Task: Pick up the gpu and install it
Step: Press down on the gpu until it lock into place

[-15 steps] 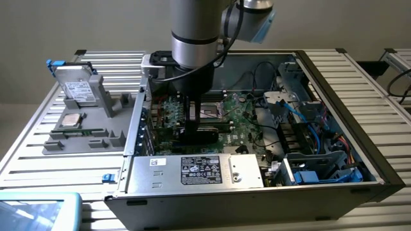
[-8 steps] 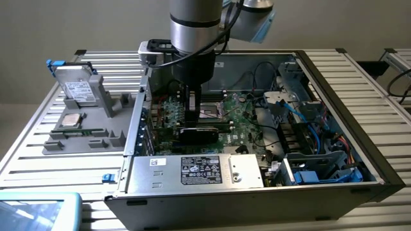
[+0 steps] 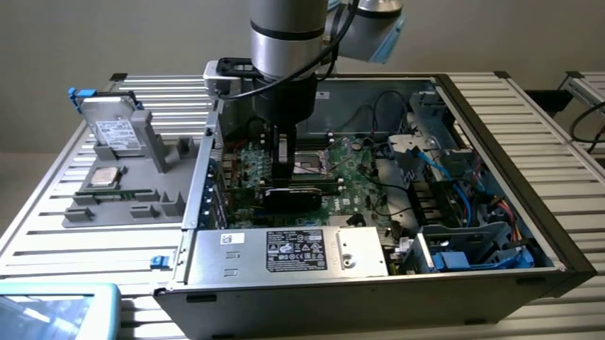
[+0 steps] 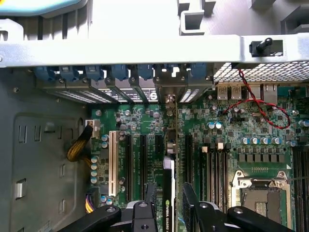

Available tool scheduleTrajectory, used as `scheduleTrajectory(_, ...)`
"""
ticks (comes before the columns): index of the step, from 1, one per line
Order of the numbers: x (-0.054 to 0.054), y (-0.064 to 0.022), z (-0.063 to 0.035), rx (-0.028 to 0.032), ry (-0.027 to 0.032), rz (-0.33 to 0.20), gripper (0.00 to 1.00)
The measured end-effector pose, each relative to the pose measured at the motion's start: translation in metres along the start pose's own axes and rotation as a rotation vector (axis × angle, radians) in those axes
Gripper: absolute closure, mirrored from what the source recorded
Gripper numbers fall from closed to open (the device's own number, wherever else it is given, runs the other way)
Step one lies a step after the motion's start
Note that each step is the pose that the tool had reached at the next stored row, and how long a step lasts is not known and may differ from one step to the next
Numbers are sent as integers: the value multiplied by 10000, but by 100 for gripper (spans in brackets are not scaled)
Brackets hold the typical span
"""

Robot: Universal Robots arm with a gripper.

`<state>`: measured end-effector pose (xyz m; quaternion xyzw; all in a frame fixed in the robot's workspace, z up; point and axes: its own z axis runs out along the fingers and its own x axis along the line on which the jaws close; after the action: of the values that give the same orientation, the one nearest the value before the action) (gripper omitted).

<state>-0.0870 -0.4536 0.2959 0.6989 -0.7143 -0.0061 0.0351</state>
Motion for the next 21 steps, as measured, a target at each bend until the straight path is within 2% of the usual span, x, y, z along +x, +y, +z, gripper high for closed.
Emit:
scheduleTrajectory(6, 0, 0, 0, 0, 0, 0, 67)
scheduleTrajectory(8, 0, 0, 0, 0, -1, 0, 80)
scheduleTrajectory(9, 0, 0, 0, 0, 0, 0, 80)
scheduleTrajectory(11, 0, 6, 0, 14, 1, 1, 88)
scheduleTrajectory(16, 0, 96, 48, 245, -6, 16, 88)
scheduleTrajectory(18, -1, 138, 75, 312, -9, 20, 88)
scheduleTrajectory(21, -23, 191, 110, 380, -8, 27, 88)
